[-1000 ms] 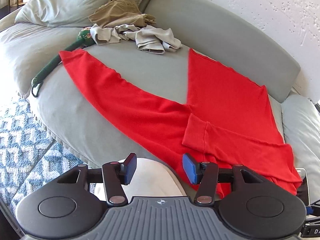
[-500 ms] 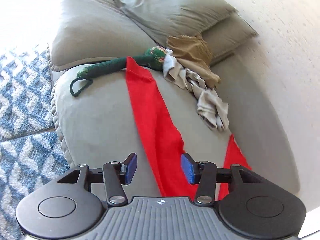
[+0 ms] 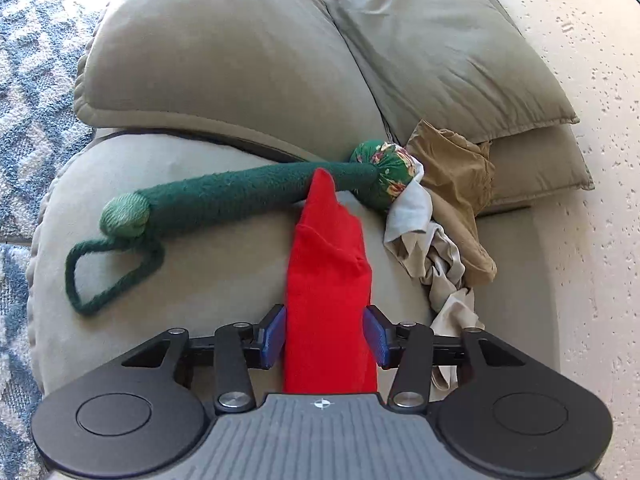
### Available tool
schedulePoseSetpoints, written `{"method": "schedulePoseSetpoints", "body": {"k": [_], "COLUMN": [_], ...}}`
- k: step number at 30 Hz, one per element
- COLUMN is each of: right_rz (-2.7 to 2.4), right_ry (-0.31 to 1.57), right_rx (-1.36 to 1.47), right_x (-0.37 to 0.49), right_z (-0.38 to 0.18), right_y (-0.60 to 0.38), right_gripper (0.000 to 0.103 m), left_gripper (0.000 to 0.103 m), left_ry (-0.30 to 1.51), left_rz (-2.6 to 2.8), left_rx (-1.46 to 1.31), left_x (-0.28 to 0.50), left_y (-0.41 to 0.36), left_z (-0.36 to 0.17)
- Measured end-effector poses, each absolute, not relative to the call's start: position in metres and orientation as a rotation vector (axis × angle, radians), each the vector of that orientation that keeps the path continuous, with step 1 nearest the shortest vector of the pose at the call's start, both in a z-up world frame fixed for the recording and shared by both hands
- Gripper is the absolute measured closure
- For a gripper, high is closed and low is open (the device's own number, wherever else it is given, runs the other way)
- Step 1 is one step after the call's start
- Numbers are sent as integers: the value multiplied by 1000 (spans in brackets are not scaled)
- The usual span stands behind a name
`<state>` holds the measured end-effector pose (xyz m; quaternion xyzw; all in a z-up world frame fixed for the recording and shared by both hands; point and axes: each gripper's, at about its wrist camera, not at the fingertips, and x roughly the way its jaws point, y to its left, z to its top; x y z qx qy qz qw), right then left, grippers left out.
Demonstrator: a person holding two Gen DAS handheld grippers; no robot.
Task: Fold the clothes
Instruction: 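Grasp the cuff of the unfolded red sleeve with the left tool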
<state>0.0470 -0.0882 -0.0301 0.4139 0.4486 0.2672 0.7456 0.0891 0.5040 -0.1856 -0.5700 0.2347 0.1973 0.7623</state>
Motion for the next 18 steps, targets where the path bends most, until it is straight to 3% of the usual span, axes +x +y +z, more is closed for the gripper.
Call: {"method": "schedulePoseSetpoints", "body": {"k": [5,6,8,9,18], "right_rz": [613,617,620,621,614], "right_ry": [972,973,977,978,941], "right_rx": [869,866,864,864,876], "right_x": [50,49,46,45,26], "right_z": [-22,-21,-21,-20,-14], "right_y": [-78,-78,-80,-81,-110], "right_gripper": [22,22,22,23,23], "left_gripper": [58,64,95,101,103], "left_ry": [496,499,541,559,508], "left_rz": [478,496,535,544,394], "left_rx": [-1255,-1254,-1221,-1198,-836], "left_x": [106,109,112,113,92], "left_y": [520,522,523,523,475], "left_z": [-189,-189,-187,-185,-98]}}
